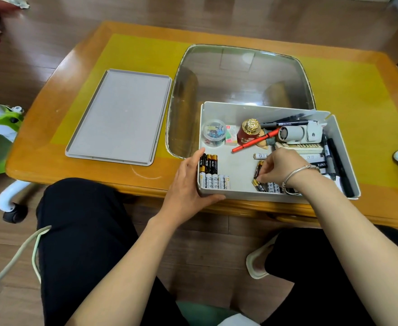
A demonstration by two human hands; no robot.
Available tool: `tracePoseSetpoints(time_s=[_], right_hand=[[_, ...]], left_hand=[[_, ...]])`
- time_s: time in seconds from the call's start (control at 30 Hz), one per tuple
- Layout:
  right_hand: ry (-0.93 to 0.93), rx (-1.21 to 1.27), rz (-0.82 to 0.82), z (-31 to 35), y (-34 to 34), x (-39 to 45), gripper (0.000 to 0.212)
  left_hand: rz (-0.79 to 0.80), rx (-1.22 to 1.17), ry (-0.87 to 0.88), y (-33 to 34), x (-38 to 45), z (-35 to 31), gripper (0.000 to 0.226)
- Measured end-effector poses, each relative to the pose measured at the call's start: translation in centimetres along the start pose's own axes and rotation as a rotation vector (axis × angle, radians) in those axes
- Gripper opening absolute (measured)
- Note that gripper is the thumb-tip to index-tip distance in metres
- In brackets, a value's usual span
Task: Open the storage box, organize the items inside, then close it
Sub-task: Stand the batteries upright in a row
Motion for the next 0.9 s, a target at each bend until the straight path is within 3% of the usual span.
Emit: tracePoseSetpoints(time_s=[0.27,0.53,0.63,0.77,0.9], right_hand=[[0.060,-0.180,0.095,0.3,1.8,0.3,0.027],[-0.038,-0.259,0.189,1.6,3.4,0.6,0.034],[-0.101,-0.072,0.118,2.5,2.6,0.6,0.022],[-0.062,0.360,-0.009,2.7,1.7,0.7,0.005],[-0.003,0.588,-0.042,3.1,1.5,1.3,0.014]], left_hand=[[-0.001,0.008,-0.005,0.0,0.0,0.0,0.113],[-0.003,0.004,-0.010,0.0,0.0,0.0,0.113],[0.000,0.003,-0.007,0.1,0.1,0.1,0.113],[-0.001,0.003,-0.002,0.0,0.1,0.2,0.112],[-0.002,0.004,-0.002,0.0,0.1,0.1,0.112]])
Point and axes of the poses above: each hand's wrist, its own x-axis towards the middle knuckle, its own y-axis out of the palm, z = x × y, the point moved 8 cm from there along x, towards the middle knuckle, and after that the axes turned 4 degrees about -z, right-handed, at the moved point
